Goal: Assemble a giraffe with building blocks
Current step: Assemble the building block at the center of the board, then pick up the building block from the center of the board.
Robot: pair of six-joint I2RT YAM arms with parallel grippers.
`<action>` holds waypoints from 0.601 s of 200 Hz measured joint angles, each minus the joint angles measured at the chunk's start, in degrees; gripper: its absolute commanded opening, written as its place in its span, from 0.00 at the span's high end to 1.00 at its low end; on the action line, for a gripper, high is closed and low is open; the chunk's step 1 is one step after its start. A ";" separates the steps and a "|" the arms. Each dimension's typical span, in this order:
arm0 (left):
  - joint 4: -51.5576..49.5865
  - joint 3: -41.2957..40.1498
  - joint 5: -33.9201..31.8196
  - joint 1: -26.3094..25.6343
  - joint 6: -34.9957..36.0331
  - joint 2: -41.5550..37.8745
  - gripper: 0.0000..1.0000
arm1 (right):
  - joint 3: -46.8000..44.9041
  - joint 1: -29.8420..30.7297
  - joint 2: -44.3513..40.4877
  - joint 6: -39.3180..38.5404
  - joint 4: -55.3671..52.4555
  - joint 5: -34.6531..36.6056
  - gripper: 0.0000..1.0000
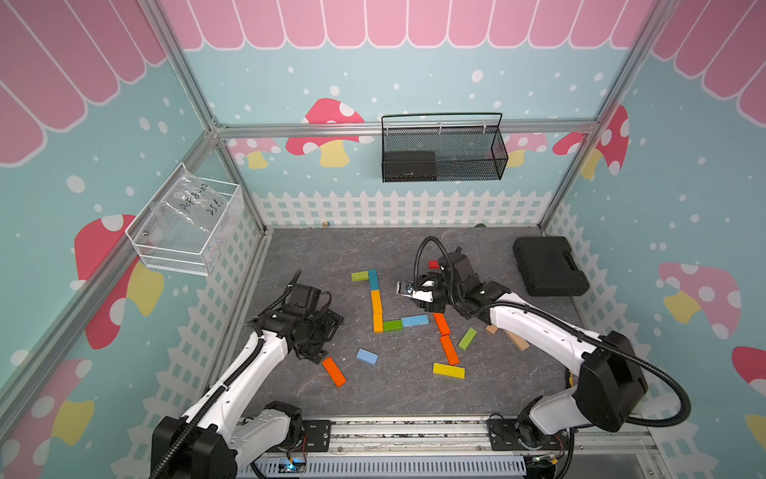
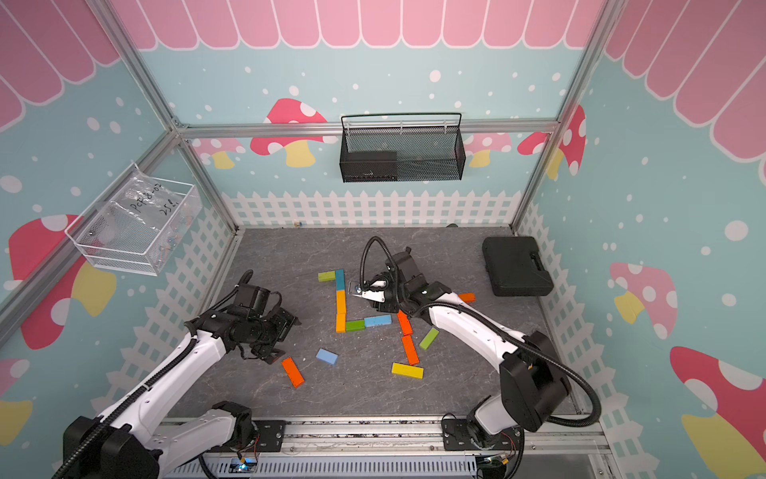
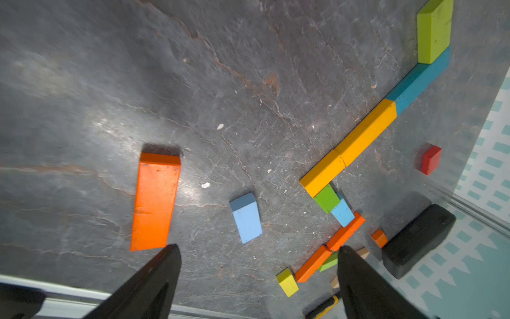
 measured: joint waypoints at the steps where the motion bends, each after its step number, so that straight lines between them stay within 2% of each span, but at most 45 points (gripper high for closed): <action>1: -0.15 0.07 -0.11 -0.07 0.07 -0.02 0.09 | 0.00 0.02 -0.24 0.74 0.39 0.04 0.55; 57: -10.10 -2.58 -8.55 -6.29 -0.17 -0.09 0.11 | -5.14 0.87 -3.48 24.46 12.48 -0.22 0.57; 91: -10.93 -3.32 -11.85 -12.52 -1.99 4.28 0.13 | -10.10 3.43 -3.52 30.16 13.88 0.09 0.59; 120: -7.93 -6.47 -12.37 -14.71 -3.13 8.00 0.20 | -12.98 4.63 -4.09 32.61 14.21 0.11 0.60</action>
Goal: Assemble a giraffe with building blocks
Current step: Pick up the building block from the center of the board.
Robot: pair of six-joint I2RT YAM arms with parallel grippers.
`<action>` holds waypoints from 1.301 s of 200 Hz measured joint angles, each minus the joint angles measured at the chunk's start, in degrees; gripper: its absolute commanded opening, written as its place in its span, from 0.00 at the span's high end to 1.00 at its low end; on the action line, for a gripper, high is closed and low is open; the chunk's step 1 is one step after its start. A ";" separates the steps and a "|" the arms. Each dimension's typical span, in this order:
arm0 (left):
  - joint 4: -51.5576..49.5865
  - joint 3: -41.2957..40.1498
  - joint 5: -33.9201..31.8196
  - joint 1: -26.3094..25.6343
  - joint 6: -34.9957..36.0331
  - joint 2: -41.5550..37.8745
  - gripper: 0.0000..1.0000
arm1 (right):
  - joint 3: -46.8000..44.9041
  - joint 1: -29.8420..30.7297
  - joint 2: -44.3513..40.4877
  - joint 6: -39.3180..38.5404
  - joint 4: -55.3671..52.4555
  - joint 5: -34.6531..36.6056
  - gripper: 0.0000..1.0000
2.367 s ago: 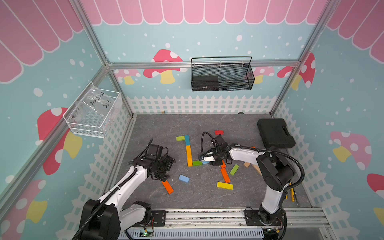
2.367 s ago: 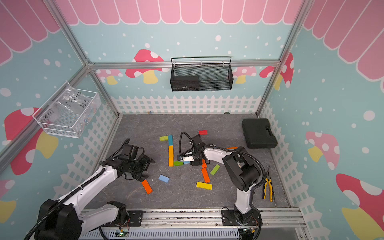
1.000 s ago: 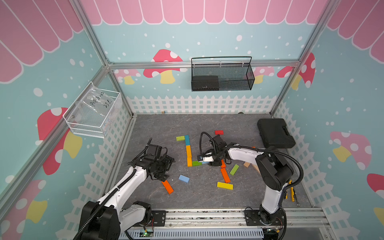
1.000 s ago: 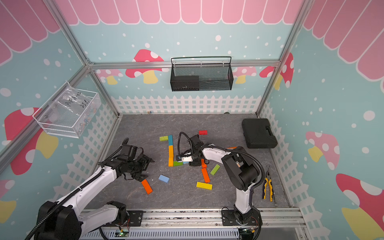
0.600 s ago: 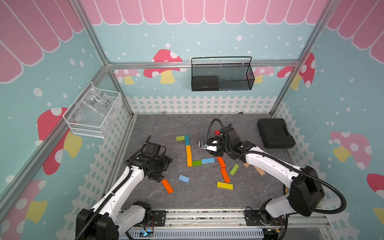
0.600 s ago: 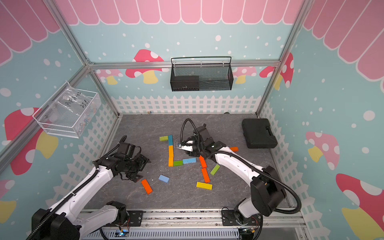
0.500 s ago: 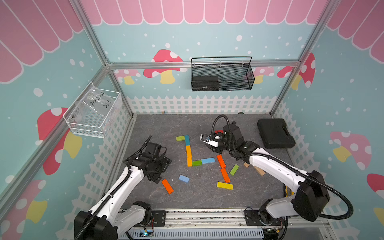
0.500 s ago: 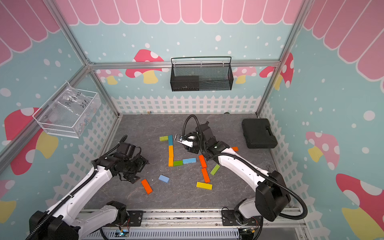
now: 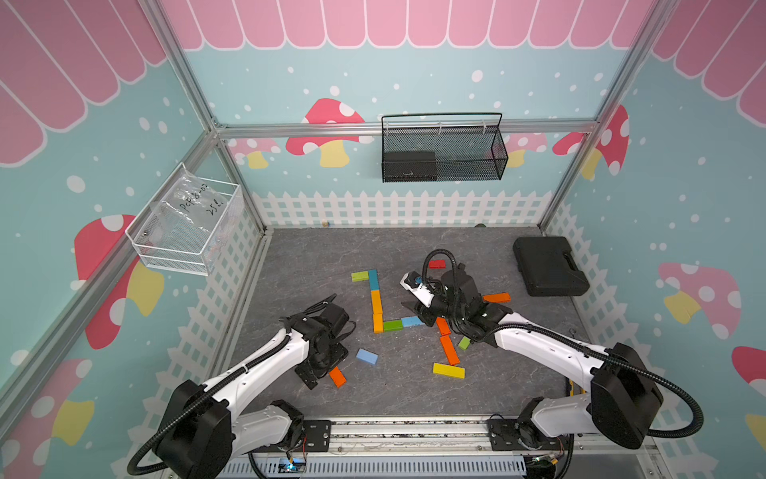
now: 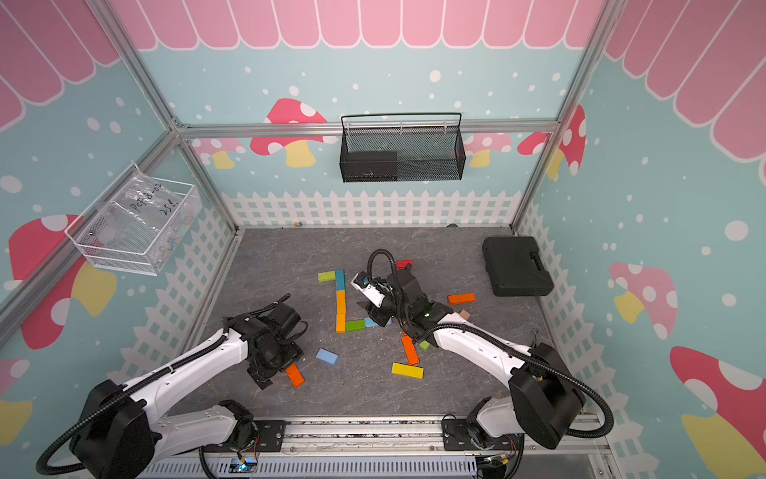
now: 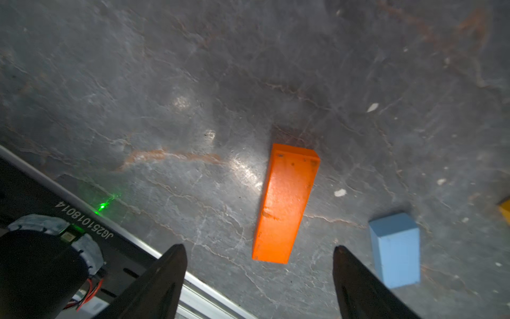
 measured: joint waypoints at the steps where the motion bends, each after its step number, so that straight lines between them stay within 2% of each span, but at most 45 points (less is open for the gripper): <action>1: 0.11 -0.17 0.02 -0.07 -0.07 0.13 0.20 | -0.11 0.07 -0.02 0.13 0.02 0.00 0.60; 30: 3.52 -3.34 0.33 -0.92 -0.98 1.53 0.26 | -0.85 1.05 -0.24 1.46 0.63 0.37 0.60; 101: 10.78 -5.18 0.83 -1.31 -0.96 4.35 0.29 | -0.87 2.51 0.15 3.15 1.20 0.39 0.62; 139: 11.76 -5.18 0.96 -1.40 -0.92 4.48 0.41 | -0.87 3.02 0.55 3.34 1.29 0.59 0.64; 166: 12.02 -5.18 1.22 -1.66 -0.92 4.33 0.56 | -0.85 3.32 1.20 3.34 1.33 0.63 0.65; 234: 10.40 -5.20 1.53 -2.45 -2.01 -2.01 0.68 | -0.55 4.07 2.84 3.34 1.31 0.81 0.68; 260: 10.34 -5.20 1.55 -2.45 -2.03 -1.90 0.69 | 0.20 4.44 3.80 3.45 1.49 0.79 0.68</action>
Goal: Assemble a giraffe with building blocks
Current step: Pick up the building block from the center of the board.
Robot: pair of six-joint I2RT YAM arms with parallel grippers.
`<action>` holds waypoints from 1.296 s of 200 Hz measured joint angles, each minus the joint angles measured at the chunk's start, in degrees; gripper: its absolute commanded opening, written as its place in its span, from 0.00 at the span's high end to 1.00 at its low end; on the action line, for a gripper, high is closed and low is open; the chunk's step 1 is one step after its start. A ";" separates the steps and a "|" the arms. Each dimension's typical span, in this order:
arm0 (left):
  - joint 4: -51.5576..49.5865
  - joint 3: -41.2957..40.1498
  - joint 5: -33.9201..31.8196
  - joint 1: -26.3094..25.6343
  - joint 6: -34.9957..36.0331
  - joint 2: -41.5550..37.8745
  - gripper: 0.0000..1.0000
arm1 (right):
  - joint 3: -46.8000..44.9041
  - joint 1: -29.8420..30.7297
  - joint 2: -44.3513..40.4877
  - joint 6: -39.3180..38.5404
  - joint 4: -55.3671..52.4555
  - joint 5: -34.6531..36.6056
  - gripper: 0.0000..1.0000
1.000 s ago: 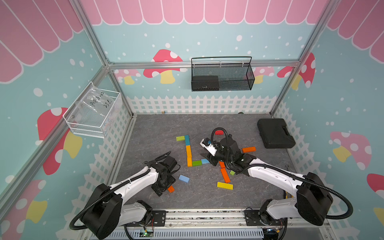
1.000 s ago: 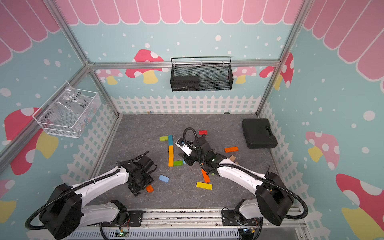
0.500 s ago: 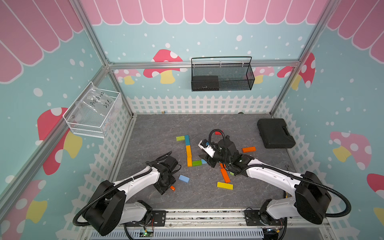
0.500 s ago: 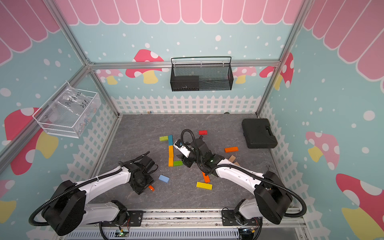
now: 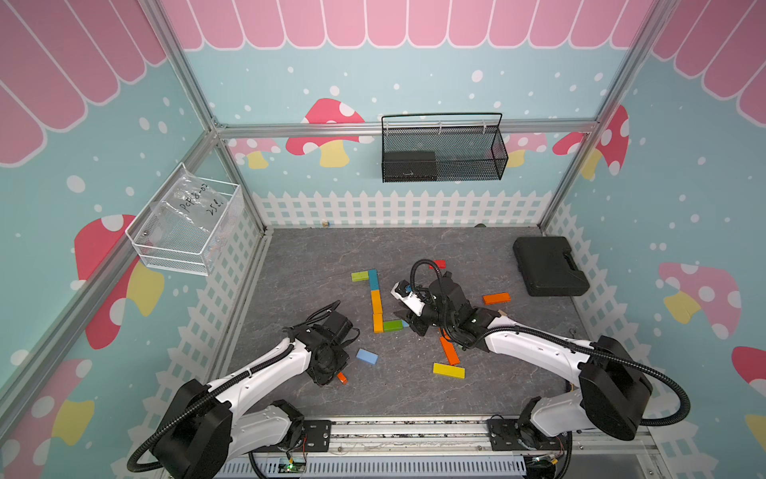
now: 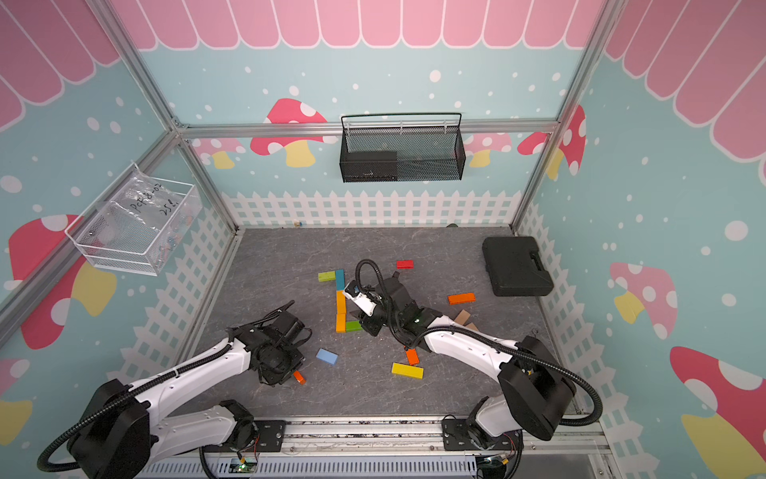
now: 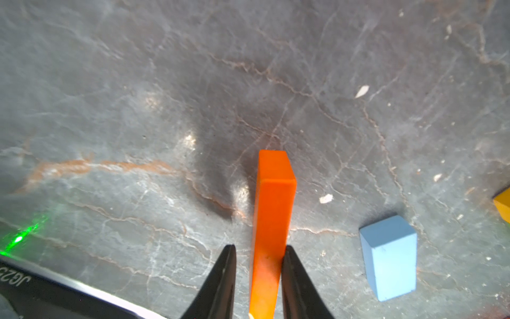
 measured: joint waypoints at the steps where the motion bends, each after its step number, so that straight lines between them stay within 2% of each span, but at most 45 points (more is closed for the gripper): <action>1: 0.00 0.00 0.00 0.00 0.00 0.07 0.69 | 0.02 0.04 0.04 0.02 0.00 -0.02 0.68; 52: 1.33 0.00 0.04 0.00 0.04 3.41 0.71 | 0.07 2.14 0.92 0.66 0.04 -0.02 0.68; 101: 1.38 0.00 0.07 0.00 0.28 2.64 0.83 | 0.07 4.81 3.48 2.56 0.52 -0.04 0.69; 143: -5.81 3.37 -1.66 0.46 0.42 -6.38 0.85 | 2.14 10.38 9.14 5.92 -1.77 0.96 0.67; 193: -16.04 9.77 -4.96 5.88 0.48 -20.83 0.86 | 10.12 17.68 16.81 8.81 -9.42 3.43 0.55; 224: -19.89 11.45 -5.55 7.76 0.66 -24.87 0.86 | 15.80 18.58 22.64 9.64 -14.40 4.17 0.50; 259: -21.38 11.76 -5.55 9.33 1.16 -26.12 0.85 | 19.39 18.34 27.36 10.62 -18.86 5.29 0.49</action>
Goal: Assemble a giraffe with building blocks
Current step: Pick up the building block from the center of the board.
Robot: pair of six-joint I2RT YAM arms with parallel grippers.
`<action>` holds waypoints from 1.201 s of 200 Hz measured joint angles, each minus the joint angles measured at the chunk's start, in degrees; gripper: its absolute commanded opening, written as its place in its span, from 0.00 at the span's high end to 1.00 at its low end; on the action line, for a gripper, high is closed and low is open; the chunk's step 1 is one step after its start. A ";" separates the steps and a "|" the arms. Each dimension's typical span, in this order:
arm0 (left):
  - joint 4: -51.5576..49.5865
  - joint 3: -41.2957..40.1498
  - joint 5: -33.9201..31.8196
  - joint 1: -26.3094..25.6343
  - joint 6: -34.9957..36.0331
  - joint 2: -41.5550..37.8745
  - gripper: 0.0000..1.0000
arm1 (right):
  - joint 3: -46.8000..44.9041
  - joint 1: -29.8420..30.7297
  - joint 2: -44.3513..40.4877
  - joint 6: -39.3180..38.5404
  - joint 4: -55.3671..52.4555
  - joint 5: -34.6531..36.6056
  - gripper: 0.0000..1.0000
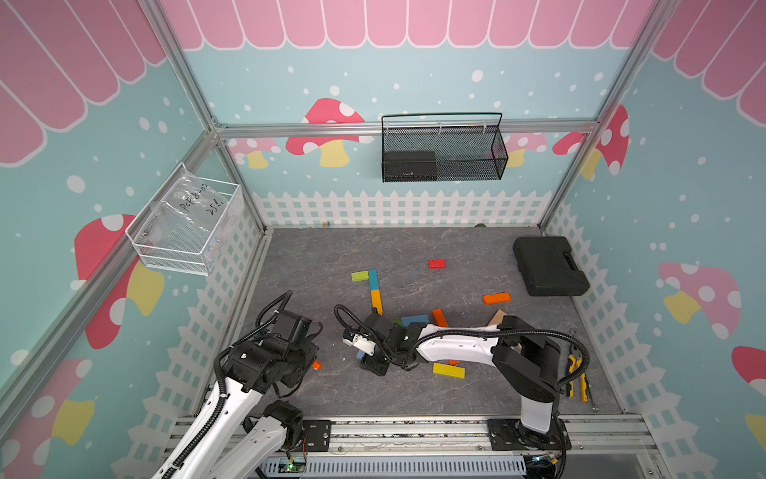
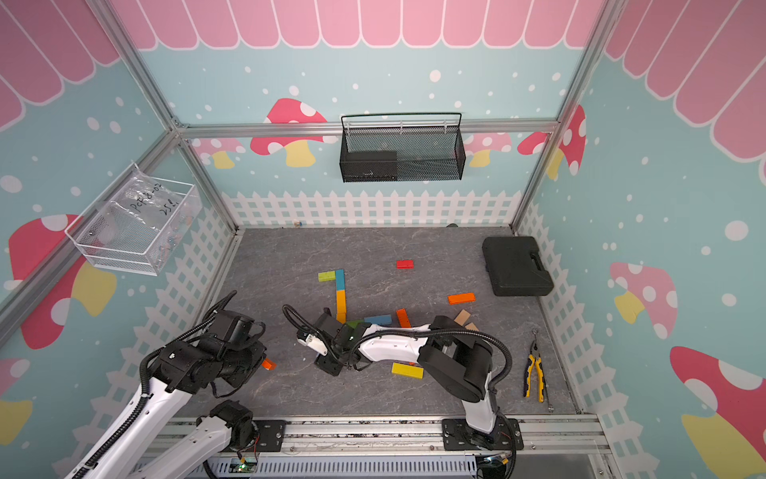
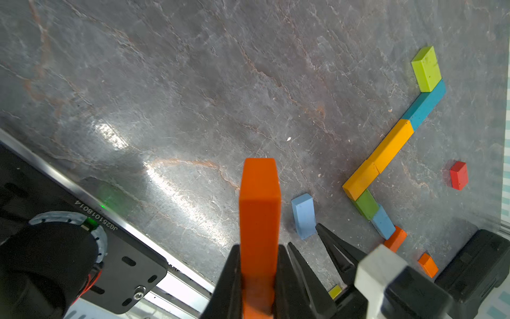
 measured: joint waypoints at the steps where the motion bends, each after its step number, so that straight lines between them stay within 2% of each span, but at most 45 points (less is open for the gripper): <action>1: -0.02 0.00 0.00 0.02 0.02 -0.07 0.86 | 0.07 0.00 0.07 0.00 -0.07 0.02 0.49; 105: -0.59 -0.72 1.05 0.28 0.20 -2.58 0.85 | 5.05 -0.02 4.42 0.66 -4.70 3.34 0.47; 153: -0.35 -1.75 2.19 0.48 0.42 -2.62 0.84 | 6.78 -0.02 6.34 1.27 -5.29 3.96 0.51; 178: -0.04 -2.89 3.10 0.48 0.46 -2.40 0.84 | 6.82 -0.02 6.34 1.68 -5.51 4.07 0.58; 198: 0.39 -3.30 3.80 0.48 0.59 -1.99 0.85 | 6.88 -0.02 6.34 2.29 -5.86 4.33 0.68; 216: 0.94 -3.37 4.28 0.48 0.76 -1.49 0.84 | 6.99 -0.02 6.34 3.13 -6.23 4.72 0.81; 240: 2.10 -3.65 5.35 0.48 1.57 -0.13 0.84 | 6.75 -0.02 5.86 6.08 -6.60 5.53 0.88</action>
